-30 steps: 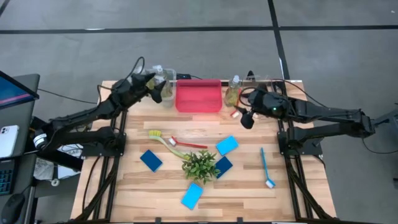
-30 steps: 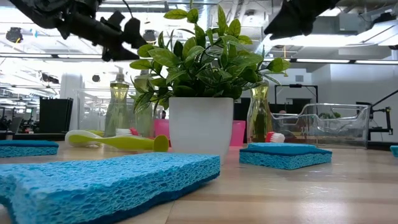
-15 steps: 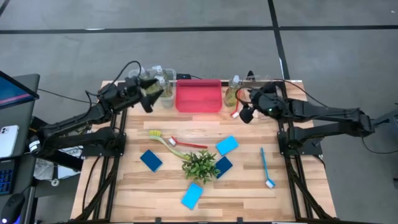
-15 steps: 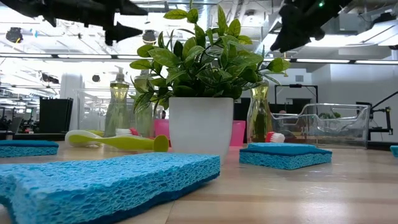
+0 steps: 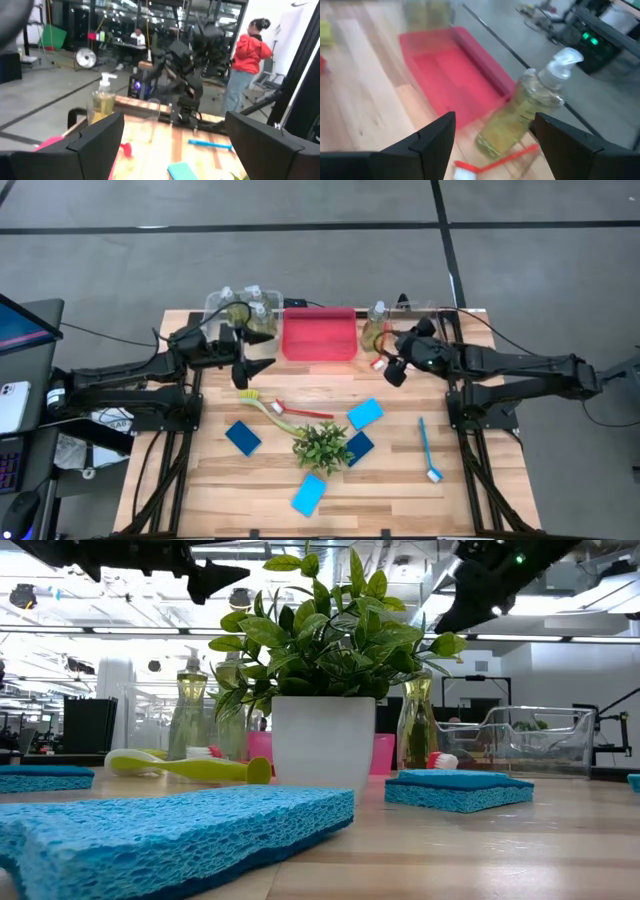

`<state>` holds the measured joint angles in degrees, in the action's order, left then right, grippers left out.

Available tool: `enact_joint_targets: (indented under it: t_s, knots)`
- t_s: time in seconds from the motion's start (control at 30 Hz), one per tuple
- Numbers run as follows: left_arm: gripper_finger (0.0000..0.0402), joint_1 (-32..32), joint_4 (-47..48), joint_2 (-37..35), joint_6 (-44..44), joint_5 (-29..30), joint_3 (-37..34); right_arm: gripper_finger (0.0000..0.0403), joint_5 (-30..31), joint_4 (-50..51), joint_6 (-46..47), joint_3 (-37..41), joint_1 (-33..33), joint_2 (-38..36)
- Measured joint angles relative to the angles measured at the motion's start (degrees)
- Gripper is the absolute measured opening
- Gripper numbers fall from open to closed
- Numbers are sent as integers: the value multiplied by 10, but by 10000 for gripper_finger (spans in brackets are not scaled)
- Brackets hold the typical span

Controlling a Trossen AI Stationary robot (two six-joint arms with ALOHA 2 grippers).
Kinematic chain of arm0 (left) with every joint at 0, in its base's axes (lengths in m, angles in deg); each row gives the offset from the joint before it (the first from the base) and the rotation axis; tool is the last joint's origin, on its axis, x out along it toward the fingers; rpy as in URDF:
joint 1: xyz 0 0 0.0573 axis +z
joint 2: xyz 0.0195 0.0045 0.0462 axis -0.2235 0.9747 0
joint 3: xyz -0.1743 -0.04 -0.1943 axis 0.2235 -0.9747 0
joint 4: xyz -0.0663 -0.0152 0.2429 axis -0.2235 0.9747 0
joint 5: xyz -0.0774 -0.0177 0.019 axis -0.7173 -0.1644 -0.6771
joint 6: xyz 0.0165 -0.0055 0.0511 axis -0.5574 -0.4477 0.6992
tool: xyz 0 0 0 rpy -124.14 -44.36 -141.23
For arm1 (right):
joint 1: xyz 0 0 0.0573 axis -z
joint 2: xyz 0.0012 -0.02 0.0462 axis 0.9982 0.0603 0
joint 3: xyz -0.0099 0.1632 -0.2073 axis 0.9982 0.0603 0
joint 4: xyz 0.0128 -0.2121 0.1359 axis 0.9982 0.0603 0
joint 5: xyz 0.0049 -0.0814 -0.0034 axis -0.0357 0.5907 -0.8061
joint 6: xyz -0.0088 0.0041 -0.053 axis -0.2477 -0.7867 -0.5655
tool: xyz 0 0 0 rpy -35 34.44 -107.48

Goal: Pick & Place Kitchen Sink Supplies
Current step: Put the yellow dishwashing liquid into the white bin

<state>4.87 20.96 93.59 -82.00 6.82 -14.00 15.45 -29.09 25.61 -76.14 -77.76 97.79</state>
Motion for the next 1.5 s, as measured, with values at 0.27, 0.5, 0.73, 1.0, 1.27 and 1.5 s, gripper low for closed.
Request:
enact_joint_targets:
  t_s: [0.27,0.5,0.73,1.0,1.27,1.5]
  knots:
    - [349,-2,-5,0,-3,1,0,265,-13,-256,-96,195,24,-113]
    - [349,-2,-10,0,-3,1,0,265,-28,-436,-154,278,41,-148]
    - [349,-2,-14,0,-1,1,0,265,-28,-458,-124,281,34,-146]
    - [349,-2,-17,0,1,1,0,265,-27,-460,-99,281,45,-144]
    - [349,-2,-18,0,1,1,0,265,-48,-473,-96,281,97,-104]
    - [349,-2,-20,0,1,1,0,265,-133,-494,-98,262,153,-57]
